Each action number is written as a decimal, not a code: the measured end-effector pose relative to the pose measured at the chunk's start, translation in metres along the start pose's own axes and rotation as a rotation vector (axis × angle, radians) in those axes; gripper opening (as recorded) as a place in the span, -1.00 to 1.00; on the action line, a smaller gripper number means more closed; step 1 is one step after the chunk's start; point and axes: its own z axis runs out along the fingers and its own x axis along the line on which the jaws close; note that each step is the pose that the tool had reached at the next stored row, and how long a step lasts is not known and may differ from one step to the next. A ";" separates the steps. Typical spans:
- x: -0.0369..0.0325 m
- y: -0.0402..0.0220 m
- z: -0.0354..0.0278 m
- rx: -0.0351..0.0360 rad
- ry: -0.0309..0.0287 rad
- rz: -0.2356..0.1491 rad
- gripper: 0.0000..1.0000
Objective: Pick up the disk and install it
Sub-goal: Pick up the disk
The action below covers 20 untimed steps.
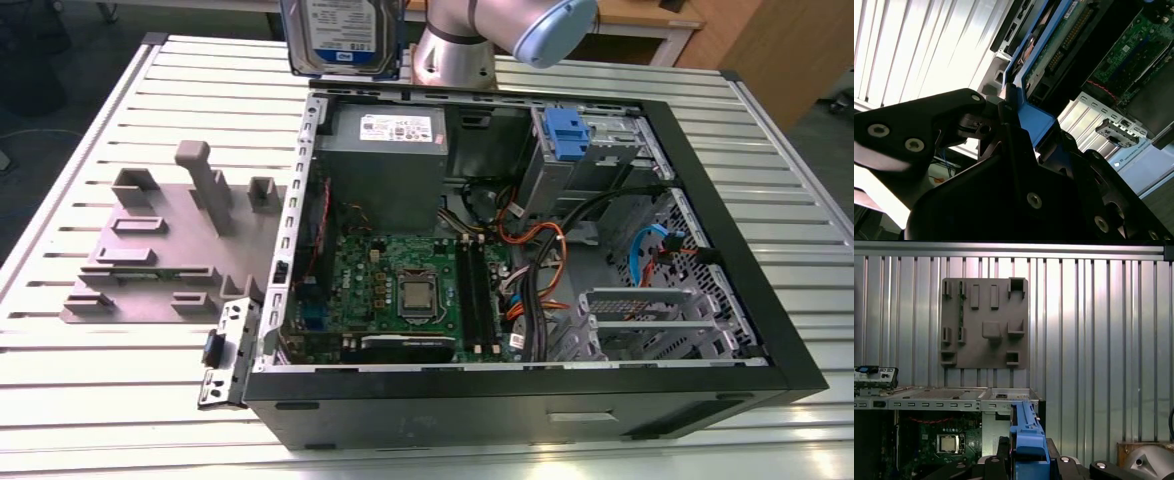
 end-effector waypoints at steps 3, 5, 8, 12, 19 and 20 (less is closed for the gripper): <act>0.0000 -0.0012 0.0000 0.0000 0.0000 0.000 -0.27; 0.0000 -0.0020 0.0000 0.0000 0.0000 0.000 -0.27; 0.0000 -0.0032 0.0000 0.0000 0.0000 0.000 -0.27; 0.0000 -0.0048 -0.0001 0.0000 0.0000 0.000 -0.27; 0.0000 -0.0076 0.0000 0.0001 0.0000 0.000 -0.27; -0.0001 -0.0080 0.0000 0.0000 0.0000 0.000 -0.27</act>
